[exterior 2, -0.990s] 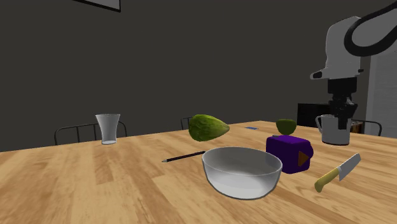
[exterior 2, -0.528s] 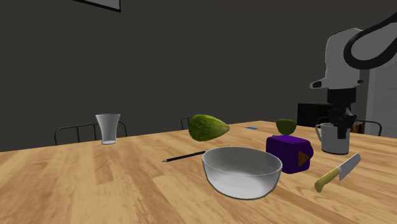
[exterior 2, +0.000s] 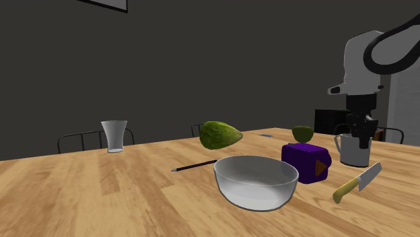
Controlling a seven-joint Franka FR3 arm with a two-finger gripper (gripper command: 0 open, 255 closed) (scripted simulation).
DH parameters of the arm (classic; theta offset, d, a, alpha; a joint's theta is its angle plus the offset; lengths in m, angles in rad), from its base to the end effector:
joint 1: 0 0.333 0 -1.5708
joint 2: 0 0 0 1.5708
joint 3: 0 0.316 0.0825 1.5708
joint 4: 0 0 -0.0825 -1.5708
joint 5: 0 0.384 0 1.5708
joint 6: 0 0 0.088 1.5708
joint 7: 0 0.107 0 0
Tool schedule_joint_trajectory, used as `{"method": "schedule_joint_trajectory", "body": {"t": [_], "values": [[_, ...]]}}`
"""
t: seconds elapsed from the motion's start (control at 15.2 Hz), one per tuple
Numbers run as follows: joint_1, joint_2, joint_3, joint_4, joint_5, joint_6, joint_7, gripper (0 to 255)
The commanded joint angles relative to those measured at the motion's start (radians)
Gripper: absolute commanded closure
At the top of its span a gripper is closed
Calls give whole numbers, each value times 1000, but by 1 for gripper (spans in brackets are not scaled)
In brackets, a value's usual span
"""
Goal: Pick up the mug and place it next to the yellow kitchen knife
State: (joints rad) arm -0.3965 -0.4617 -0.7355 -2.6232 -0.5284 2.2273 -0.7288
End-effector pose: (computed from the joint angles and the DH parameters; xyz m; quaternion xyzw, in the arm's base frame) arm 0.1680 -0.3652 0.3605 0.9984 -0.0083 -0.0405 0.0377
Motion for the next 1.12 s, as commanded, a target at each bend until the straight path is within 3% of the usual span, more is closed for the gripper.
{"method": "schedule_joint_trajectory", "body": {"t": [0.0, 0.26, 0.53, 1.06], "values": [[0, 0, 0, 0, 0, 0, 0, 0], [0, 0, 0, 0, 0, 0, 0, 0], [-6, -87, 68, 67, 24, -157, 2, 0], [-6, -87, 68, 67, 24, -157, 2, 0]]}}
